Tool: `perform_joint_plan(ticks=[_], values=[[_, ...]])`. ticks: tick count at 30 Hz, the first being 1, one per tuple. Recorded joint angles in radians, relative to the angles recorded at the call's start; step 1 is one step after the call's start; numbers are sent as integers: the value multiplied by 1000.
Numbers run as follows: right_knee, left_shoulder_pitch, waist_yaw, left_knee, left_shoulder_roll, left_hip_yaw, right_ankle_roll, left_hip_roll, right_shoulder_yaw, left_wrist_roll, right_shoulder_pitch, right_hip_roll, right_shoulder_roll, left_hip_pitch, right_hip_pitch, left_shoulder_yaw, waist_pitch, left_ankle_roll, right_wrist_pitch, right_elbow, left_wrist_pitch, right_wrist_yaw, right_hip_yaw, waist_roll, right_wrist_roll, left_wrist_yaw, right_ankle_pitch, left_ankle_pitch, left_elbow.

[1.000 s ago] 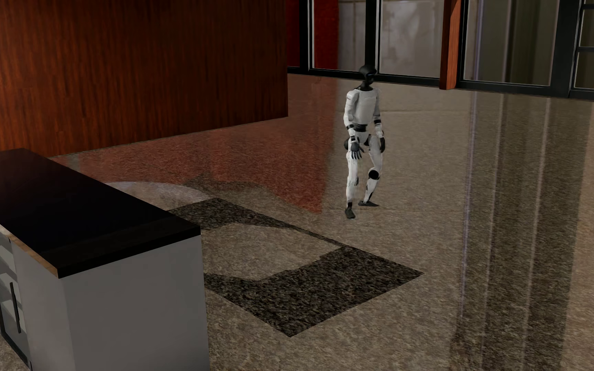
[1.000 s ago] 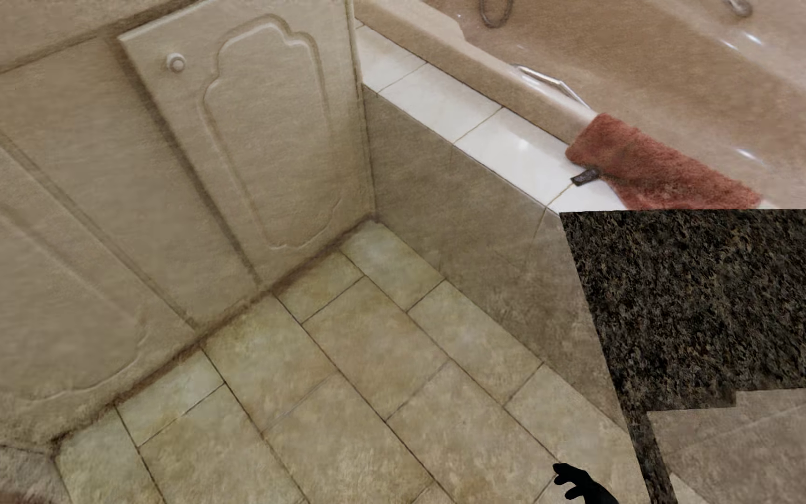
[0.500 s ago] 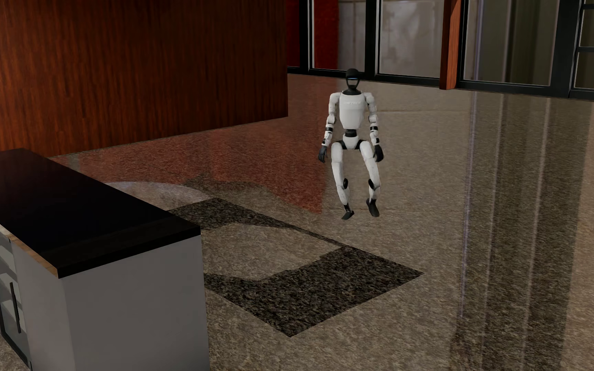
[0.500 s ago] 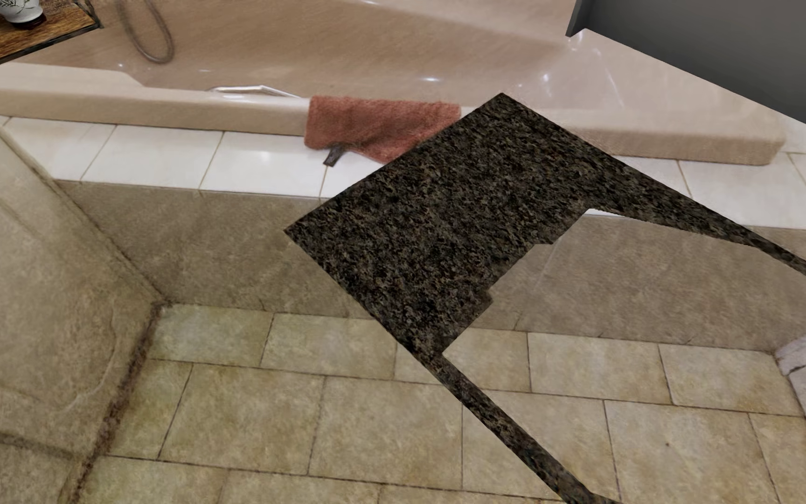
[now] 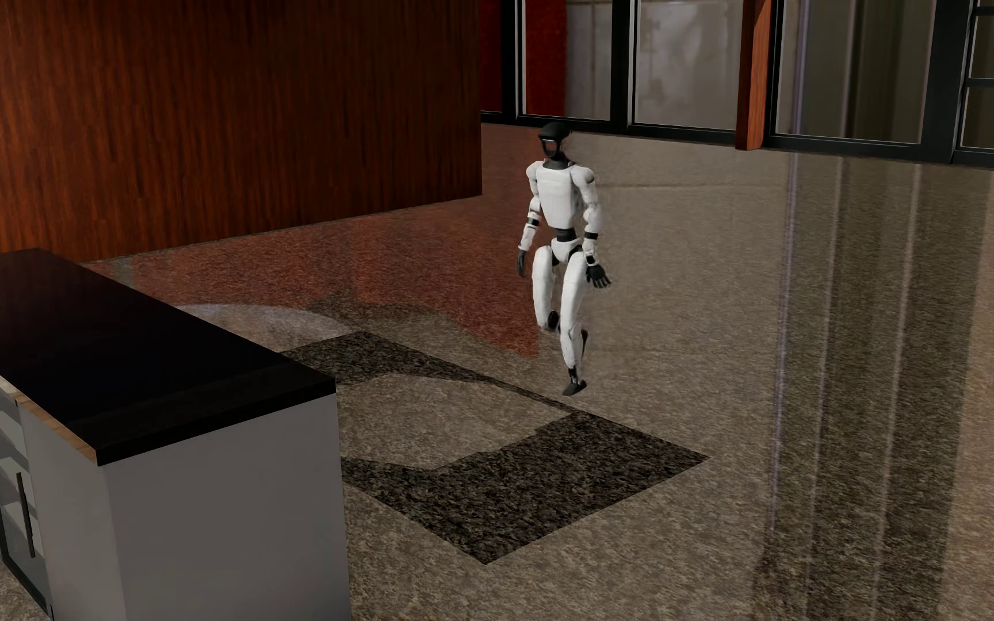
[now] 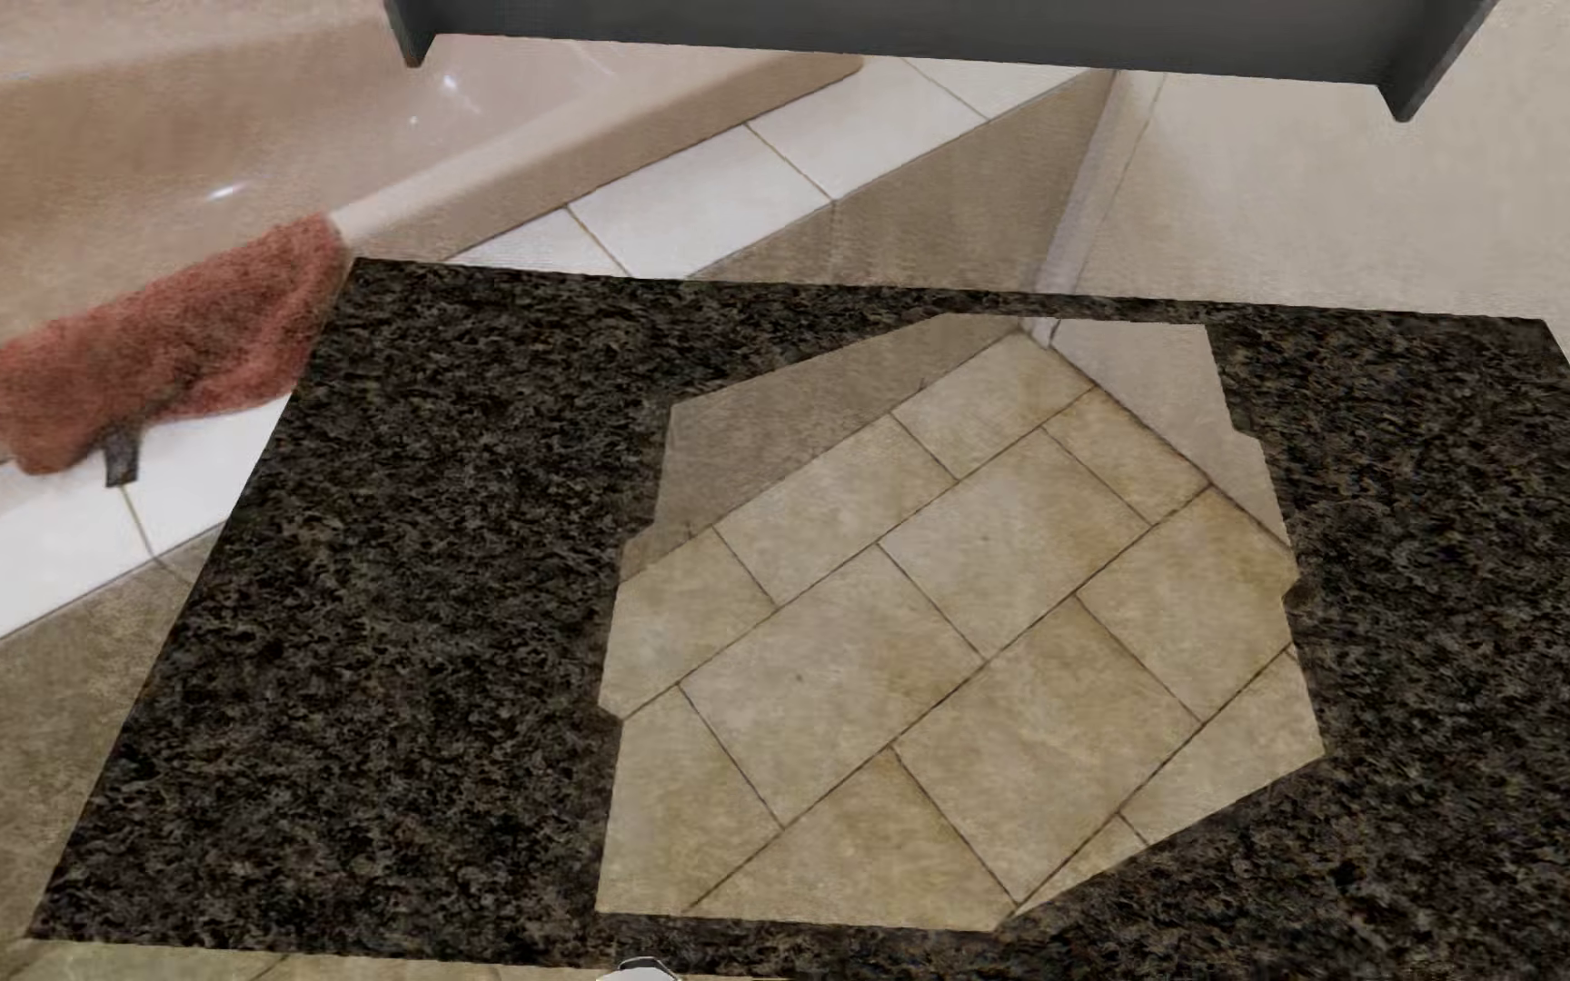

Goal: Move towards the counter

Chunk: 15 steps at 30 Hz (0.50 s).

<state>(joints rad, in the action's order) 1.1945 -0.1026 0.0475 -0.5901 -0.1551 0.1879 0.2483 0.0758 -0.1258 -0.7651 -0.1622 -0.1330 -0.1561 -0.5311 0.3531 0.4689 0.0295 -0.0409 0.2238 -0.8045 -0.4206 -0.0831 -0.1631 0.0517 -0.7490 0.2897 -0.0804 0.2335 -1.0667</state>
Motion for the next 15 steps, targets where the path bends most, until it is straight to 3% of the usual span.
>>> perform_joint_plan(ticks=[1, 2, 4, 5, 6, 7, 8, 9, 10, 11, 12, 13, 15], values=[[99, 23, -9, 5, -21, 47, 4, 16, -3, -37, 1, 32, -14, 62, 75, 41, 1, 6, -11, 26, 22, -31, -4, 5, 3, 7, -31, 36, 17], [147, 37, -21, 20, -39, 87, -39, 23, 34, -40, -13, 91, -9, 127, 151, 35, 1, 14, -17, 71, 29, -15, 34, 9, 37, -78, -36, 65, 61], [98, 46, -52, 61, -59, 154, -125, 12, 124, 44, -67, 176, 14, 247, 280, -67, -3, 28, -65, 165, 74, 86, 116, 14, 128, -315, -65, 113, 148], [10, 62, -67, 79, -68, 175, -127, 0, 157, 90, -97, 181, 21, 303, 323, -106, -6, 36, -81, 200, 91, 139, 139, 15, 165, -359, -92, 138, 189], [-116, 86, -80, 94, -86, 189, -125, -9, 176, 129, -124, 180, 25, 356, 351, -136, -9, 45, -96, 227, 102, 170, 161, 12, 183, -359, -116, 166, 237], [-279, 118, -93, 115, -106, 196, -146, -18, 193, 138, -156, 184, 33, 408, 361, -140, -13, 56, -92, 252, 108, 186, 196, 8, 187, -359, -118, 190, 280], [-482, 158, -105, 147, -137, 195, -172, -26, 220, 135, -175, 183, 51, 460, 351, -139, -17, 68, -81, 259, 114, 193, 230, 1, 195, -354, -90, 207, 330], [-710, 202, -117, 179, -162, 184, -146, -28, 252, 123, -193, 170, 77, 507, 323, -132, -22, 83, -63, 253, 115, 197, 239, -7, 205, -356, -43, 218, 370], [-911, 243, -129, 200, -179, 166, -82, -27, 287, 109, -209, 165, 105, 550, 280, -119, -27, 108, -39, 232, 116, 202, 237, -15, 213, -361, -7, 226, 402], [-982, 277, -139, 205, -193, 149, -118, -19, 312, 101, -221, 174, 133, 591, 250, -108, -31, 128, -7, 192, 118, 201, 278, -21, 213, -361, 53, 219, 429], [-936, 299, -146, 184, -202, 120, -231, 2, 323, 101, -230, 175, 160, 625, 228, -102, -33, 155, 28, 134, 120, 192, 312, -28, 203, -362, 140, 189, 451], [-859, 308, -152, 124, -206, 80, -316, 39, 323, 113, -229, 161, 186, 637, 217, -111, -29, 180, 67, 58, 117, 169, 329, -37, 186, -371, 104, 134, 468], [-737, 260, -154, -133, -159, -17, -320, 97, 271, 184, -197, 136, 199, 571, 170, -192, -17, 204, 144, -96, 99, 51, 348, -61, 106, -432, -43, -118, 477]])
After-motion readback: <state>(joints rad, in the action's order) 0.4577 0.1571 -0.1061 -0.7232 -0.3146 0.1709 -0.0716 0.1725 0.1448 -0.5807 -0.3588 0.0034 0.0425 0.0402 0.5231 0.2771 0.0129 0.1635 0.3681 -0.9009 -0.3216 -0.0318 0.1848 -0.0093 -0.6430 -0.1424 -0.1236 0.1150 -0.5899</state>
